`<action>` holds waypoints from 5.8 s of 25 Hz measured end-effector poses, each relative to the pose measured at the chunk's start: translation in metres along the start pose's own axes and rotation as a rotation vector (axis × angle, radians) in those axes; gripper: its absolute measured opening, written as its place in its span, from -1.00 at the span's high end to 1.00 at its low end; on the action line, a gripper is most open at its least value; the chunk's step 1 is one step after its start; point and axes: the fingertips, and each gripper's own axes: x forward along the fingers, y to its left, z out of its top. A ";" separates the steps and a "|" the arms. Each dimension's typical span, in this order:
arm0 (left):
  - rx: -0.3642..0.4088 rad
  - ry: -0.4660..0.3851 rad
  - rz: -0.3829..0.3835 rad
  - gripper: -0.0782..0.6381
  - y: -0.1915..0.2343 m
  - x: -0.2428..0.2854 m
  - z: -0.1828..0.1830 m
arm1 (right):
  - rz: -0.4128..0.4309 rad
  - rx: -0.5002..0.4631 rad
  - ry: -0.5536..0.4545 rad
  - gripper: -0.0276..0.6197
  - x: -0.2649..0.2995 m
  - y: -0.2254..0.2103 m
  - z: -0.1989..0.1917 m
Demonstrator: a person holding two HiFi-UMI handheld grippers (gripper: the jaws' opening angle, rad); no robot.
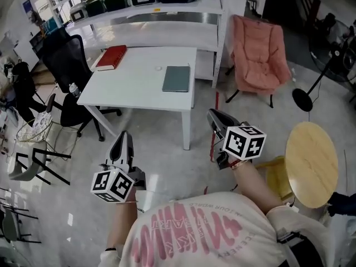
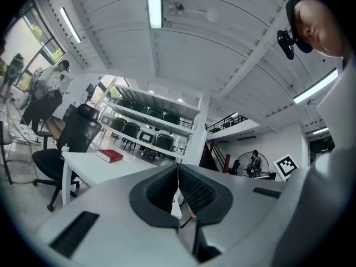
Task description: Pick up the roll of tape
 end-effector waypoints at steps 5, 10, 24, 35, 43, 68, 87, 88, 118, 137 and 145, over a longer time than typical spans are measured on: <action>-0.043 0.027 -0.027 0.71 0.060 0.009 0.001 | -0.034 -0.007 0.037 0.87 0.043 0.028 -0.033; -0.067 0.080 -0.054 0.71 0.097 0.012 -0.012 | -0.064 0.026 0.071 0.87 0.071 0.043 -0.065; -0.112 0.087 -0.072 0.71 0.162 0.012 0.001 | -0.078 -0.018 0.038 0.87 0.129 0.085 -0.067; -0.089 0.068 -0.035 0.71 0.191 0.038 0.011 | -0.086 -0.010 0.024 0.87 0.164 0.064 -0.051; -0.120 0.049 0.000 0.71 0.232 0.110 0.015 | -0.037 0.006 -0.014 0.87 0.244 0.027 -0.016; -0.148 -0.026 0.177 0.71 0.345 0.338 0.047 | 0.071 -0.039 0.051 0.87 0.531 -0.091 0.091; -0.212 0.053 0.335 0.71 0.389 0.335 0.003 | 0.090 0.004 0.292 0.87 0.640 -0.138 0.018; -0.213 0.057 0.342 0.71 0.390 0.333 0.002 | 0.089 -0.008 0.313 0.87 0.644 -0.141 0.013; -0.238 0.113 0.520 0.71 0.431 0.292 -0.018 | 0.124 -0.428 0.786 0.46 0.724 -0.187 -0.082; -0.247 0.114 0.515 0.71 0.429 0.298 -0.025 | 0.052 -0.588 0.892 0.45 0.718 -0.206 -0.090; -0.253 0.112 0.511 0.71 0.427 0.301 -0.027 | 0.065 -0.556 0.912 0.55 0.718 -0.207 -0.090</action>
